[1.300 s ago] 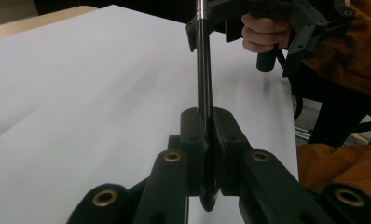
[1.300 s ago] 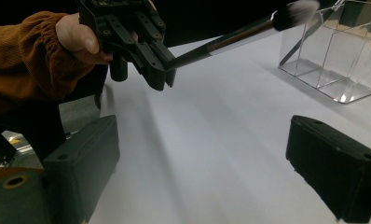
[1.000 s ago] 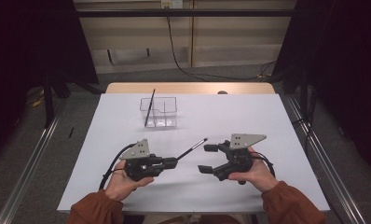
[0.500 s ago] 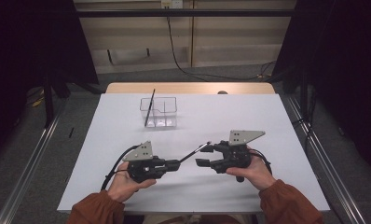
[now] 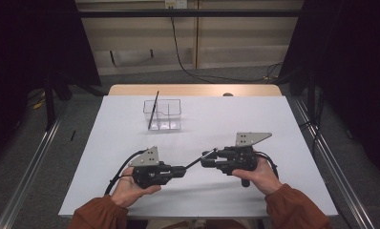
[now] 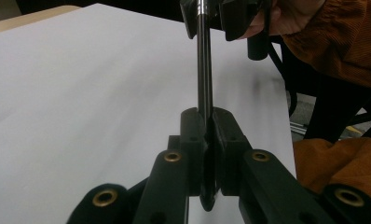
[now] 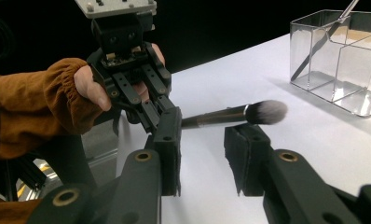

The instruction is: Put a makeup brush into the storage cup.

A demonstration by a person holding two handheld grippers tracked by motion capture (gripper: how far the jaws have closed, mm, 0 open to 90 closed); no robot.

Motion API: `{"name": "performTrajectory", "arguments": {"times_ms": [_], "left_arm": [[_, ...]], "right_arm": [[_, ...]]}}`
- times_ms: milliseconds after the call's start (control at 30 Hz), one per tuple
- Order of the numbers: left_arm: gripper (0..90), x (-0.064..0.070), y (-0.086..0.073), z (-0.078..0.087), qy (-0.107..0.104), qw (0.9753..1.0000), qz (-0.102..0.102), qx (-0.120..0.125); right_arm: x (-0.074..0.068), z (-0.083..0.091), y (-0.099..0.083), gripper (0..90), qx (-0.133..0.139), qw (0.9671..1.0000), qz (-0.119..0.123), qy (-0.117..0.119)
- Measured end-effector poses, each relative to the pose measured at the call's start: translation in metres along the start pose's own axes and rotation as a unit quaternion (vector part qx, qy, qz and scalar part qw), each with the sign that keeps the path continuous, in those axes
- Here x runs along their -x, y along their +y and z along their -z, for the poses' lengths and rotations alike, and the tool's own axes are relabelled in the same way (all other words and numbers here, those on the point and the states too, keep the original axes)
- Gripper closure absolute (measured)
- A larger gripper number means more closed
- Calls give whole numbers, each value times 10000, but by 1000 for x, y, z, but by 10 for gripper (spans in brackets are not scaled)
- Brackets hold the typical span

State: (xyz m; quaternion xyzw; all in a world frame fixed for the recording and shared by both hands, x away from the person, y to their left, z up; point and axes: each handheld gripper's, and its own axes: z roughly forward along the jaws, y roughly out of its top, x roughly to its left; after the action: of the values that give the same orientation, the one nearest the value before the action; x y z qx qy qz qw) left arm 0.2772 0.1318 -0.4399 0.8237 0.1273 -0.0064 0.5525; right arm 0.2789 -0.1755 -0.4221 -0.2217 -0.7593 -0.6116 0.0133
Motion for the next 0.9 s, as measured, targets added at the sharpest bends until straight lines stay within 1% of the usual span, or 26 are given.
{"name": "performTrajectory", "arguments": {"times_ms": [33,167,267,367,467,667,900], "left_arm": [[841,0,0,-1,-20,10000,23,4],[841,0,-1,-2,-49,10000,-8,-41],[841,1,-2,-3,-73,10000,-9,-61],[841,1,-2,-4,-77,9999,-62,-107],[840,2,-3,-5,-118,9998,-73,-126],[837,2,-4,-7,-146,9997,-94,-182],[821,2,-4,-8,-82,9998,-75,-168]], "right_arm": [[0,0,0,682,9,10000,-15,19],[1,0,-1,725,-12,9999,-74,94],[2,0,-1,748,9,9996,-177,203],[3,-1,-1,766,51,9993,-257,278],[3,-1,-1,803,49,9991,-268,328],[3,-1,-1,825,14,9985,-306,458],[1,-2,1,839,-14,9978,-335,566]]}}
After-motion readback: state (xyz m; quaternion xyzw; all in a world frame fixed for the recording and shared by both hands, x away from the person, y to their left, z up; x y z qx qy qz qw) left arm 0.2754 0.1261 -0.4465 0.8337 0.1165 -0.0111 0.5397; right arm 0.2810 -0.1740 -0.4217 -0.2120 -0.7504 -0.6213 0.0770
